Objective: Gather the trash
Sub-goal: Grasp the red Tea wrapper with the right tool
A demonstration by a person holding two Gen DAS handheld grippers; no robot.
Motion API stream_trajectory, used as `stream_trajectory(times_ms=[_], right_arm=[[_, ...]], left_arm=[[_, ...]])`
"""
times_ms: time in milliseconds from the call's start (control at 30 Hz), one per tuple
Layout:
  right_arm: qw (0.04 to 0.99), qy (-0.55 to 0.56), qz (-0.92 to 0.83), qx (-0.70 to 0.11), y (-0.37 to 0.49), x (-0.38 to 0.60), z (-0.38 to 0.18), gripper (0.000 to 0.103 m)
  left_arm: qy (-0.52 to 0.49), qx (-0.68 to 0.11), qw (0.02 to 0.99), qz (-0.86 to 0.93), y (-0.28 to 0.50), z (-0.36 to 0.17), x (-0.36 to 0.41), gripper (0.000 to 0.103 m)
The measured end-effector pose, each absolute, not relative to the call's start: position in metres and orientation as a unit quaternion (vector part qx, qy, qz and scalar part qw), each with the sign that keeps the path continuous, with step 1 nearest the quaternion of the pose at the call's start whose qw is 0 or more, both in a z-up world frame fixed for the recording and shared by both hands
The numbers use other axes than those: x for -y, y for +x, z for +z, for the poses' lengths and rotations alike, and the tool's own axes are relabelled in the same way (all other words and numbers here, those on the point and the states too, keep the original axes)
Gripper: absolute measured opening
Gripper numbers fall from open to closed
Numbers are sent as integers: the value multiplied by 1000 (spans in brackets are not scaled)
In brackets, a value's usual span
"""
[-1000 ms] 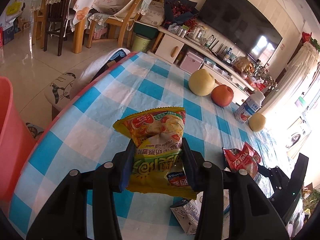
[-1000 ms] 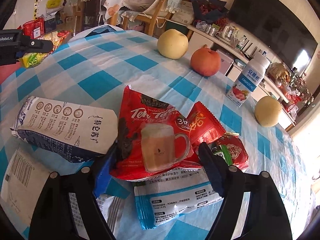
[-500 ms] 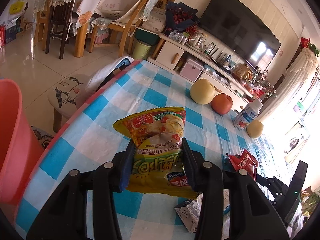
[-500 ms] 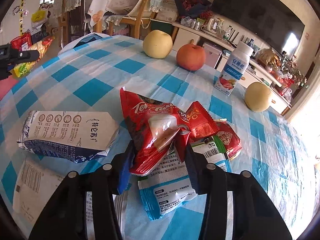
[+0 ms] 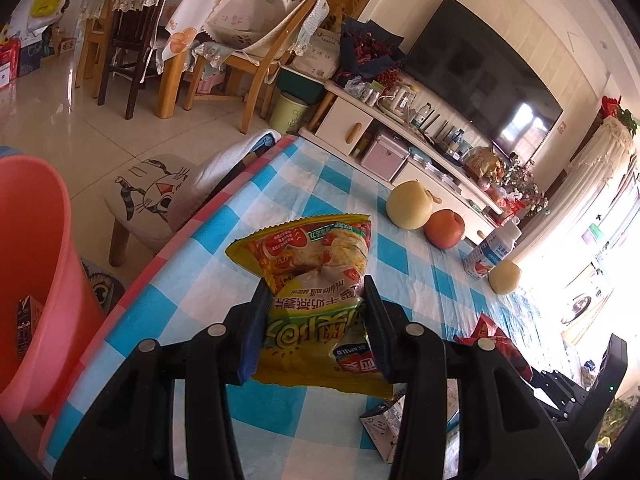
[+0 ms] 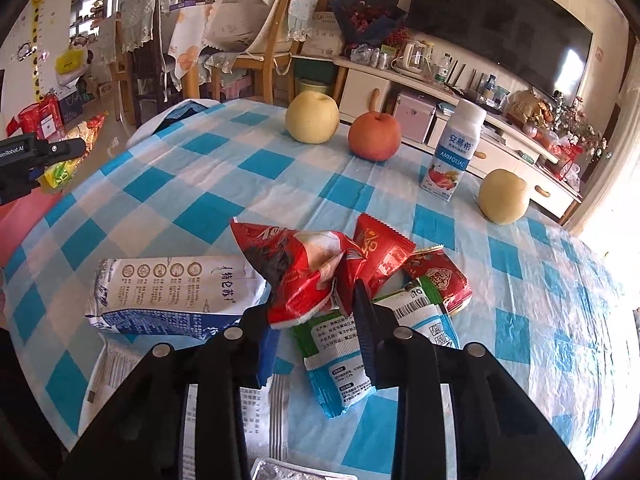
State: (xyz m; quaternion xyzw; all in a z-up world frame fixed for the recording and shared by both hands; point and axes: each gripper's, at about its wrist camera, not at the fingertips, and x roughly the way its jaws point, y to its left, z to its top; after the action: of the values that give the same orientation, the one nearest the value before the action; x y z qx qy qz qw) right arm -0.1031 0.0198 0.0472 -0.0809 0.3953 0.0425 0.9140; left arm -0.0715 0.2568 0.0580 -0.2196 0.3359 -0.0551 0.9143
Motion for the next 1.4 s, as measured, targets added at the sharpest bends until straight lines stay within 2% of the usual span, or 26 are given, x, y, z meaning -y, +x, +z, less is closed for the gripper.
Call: stream_trajectory(times_ms=[467, 500, 767, 833, 900, 933, 1000, 1100, 1400], right_arm=[[919, -90, 29, -382, -119, -37, 72, 24], [922, -89, 29, -377, -121, -37, 77, 15], [915, -98, 42, -389, -126, -47, 84, 17], [914, -87, 30, -396, -124, -42, 79, 24], [911, -46, 36, -407, -121, -32, 72, 59], [911, -31, 34, -410, -120, -27, 68, 72], [908, -12, 20, -419, -117, -22, 59, 82], [900, 30, -1, -435, -113, -15, 45, 89], [883, 148, 4, -446, -91, -20, 28, 89]], left_arm=[[-246, -321, 913, -48, -79, 61, -282, 46], [-247, -320, 913, -49, -80, 62, -283, 46], [-248, -319, 913, -52, -82, 62, -285, 46], [-251, -318, 913, -51, -83, 62, -287, 46], [-253, -319, 912, -50, -83, 62, -288, 46], [-253, -320, 912, -50, -83, 61, -288, 46], [-251, -320, 912, -51, -82, 61, -288, 46], [-247, -322, 913, -53, -81, 61, -286, 46], [-239, -326, 913, -52, -80, 60, -283, 46]])
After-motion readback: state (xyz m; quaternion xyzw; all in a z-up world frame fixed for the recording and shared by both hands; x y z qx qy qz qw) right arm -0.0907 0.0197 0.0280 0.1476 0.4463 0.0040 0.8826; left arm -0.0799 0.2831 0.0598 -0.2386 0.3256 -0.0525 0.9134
